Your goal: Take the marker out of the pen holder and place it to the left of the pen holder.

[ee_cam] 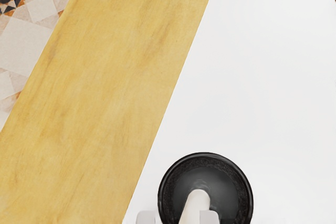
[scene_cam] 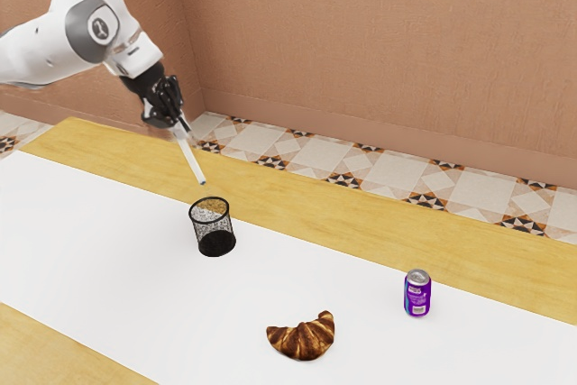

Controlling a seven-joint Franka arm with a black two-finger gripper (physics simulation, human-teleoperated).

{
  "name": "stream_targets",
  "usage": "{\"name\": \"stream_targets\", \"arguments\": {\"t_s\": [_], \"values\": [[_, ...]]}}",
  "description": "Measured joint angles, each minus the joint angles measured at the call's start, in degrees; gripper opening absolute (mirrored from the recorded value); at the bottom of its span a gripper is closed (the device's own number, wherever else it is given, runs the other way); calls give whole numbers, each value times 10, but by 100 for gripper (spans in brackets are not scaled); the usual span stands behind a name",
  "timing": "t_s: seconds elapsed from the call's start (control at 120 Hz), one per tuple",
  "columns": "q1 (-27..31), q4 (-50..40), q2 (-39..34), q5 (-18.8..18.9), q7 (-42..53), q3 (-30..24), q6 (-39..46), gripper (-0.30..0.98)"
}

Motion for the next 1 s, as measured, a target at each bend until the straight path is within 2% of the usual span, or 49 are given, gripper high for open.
{"name": "stream_targets", "arguments": {"t_s": [0.092, 0.192, 0.283, 0.375, 0.667, 0.783, 1.0], "values": [[4, 49, -7, 48, -8, 2, -50, -9], [2, 67, 2, 84, -22, 17, -102, -9], [1, 76, 34, 108, -38, 37, -143, -10], [0, 122, 88, 123, -54, 53, -183, -10], [-25, 344, 321, 136, -157, 176, -453, -9], [-27, 365, 373, 137, -215, 205, -545, -9], [5, 512, 519, 119, -298, 231, -649, -8]]}}
